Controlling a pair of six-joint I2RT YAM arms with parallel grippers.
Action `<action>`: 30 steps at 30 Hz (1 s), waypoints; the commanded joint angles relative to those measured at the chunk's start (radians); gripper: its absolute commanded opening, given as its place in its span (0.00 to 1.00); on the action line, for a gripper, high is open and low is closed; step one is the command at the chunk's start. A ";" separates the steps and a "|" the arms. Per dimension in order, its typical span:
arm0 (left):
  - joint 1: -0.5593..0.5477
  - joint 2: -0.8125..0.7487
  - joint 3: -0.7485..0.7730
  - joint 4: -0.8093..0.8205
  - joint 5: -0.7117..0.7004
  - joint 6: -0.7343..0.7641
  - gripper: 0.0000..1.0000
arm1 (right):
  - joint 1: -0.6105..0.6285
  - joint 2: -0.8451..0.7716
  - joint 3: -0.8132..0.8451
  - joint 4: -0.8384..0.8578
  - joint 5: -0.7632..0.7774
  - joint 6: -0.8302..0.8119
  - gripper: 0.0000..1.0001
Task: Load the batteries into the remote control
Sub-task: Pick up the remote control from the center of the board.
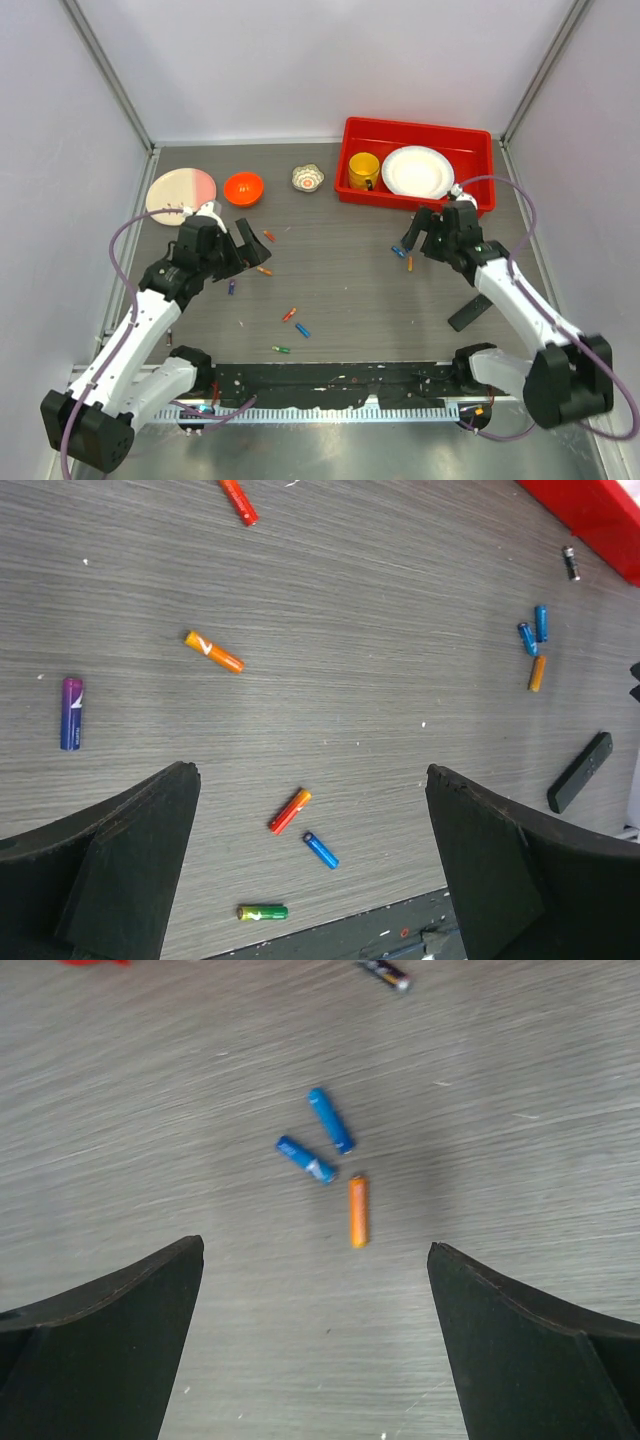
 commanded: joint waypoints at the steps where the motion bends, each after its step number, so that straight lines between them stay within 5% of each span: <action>1: -0.002 -0.060 -0.026 0.085 0.038 -0.006 1.00 | -0.003 -0.243 -0.070 0.164 -0.126 0.029 1.00; 7: -0.002 -0.053 -0.033 0.124 0.059 -0.012 1.00 | -0.009 -0.297 -0.083 0.115 0.084 0.141 0.97; 12: 0.000 -0.070 -0.061 0.151 0.058 -0.025 1.00 | -0.032 -0.323 -0.070 0.028 0.114 0.134 1.00; 20: -0.008 -0.088 -0.167 0.242 0.073 -0.121 1.00 | -0.050 -0.274 -0.027 -0.263 0.468 0.256 1.00; 30: -0.038 -0.091 -0.207 0.303 0.052 -0.174 0.98 | -0.069 -0.211 -0.118 -0.377 0.496 0.394 0.97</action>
